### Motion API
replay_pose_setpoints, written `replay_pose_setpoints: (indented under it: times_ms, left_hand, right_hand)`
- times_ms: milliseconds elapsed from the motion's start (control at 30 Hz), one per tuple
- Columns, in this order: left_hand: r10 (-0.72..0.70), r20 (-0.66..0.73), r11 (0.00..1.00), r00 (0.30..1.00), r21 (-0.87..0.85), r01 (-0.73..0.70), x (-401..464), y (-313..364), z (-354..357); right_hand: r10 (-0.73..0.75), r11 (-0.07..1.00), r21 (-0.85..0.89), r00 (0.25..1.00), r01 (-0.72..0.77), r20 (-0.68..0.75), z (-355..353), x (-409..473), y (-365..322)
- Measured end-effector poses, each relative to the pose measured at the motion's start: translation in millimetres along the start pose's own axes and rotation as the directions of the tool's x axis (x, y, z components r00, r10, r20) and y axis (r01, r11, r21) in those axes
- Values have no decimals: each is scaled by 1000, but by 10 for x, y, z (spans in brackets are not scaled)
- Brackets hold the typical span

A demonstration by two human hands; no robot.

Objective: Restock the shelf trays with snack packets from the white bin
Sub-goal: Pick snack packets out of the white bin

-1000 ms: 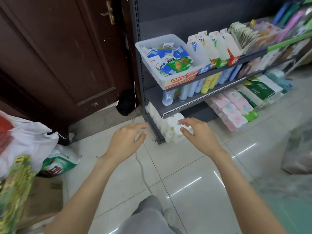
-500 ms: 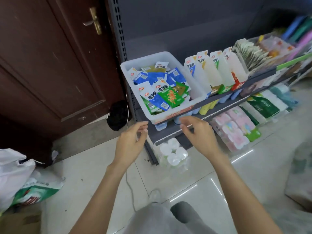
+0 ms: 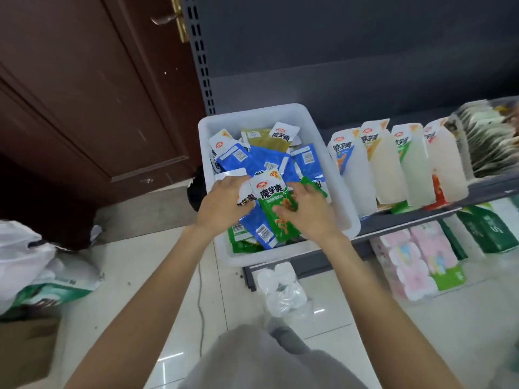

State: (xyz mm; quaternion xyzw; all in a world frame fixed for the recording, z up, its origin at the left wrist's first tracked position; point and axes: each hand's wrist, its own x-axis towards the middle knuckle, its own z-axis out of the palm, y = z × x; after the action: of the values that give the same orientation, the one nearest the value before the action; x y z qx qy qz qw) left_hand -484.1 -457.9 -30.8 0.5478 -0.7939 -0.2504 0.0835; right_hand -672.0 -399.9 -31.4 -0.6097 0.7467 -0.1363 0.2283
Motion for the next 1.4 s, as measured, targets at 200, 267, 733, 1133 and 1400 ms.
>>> replay_pose_setpoints:
  times_ms: [200, 267, 733, 1133, 1400]
  left_hand:
    - [-48, 120, 976, 992, 217, 21, 150, 10, 14]
    - [-66, 157, 988, 985, 149, 43, 217, -2, -15]
    - [-25, 81, 604, 996, -793, 79, 35, 564, -140]
    - [368, 249, 838, 896, -507, -203, 61, 1796, 442]
    - [361, 177, 905, 915, -302, -299, -14, 2930, 1130]
  right_hand:
    - [-46, 973, -224, 997, 59, 61, 31, 226, -111]
    - [-27, 982, -182, 995, 44, 95, 25, 270, -126]
    - [263, 598, 801, 943, 6, -203, -464, -127, 87]
    - [353, 457, 884, 893, 96, -280, -1408, -836, 1290]
    - [79, 713, 701, 992, 14, -100, -1991, -1135, 2632]
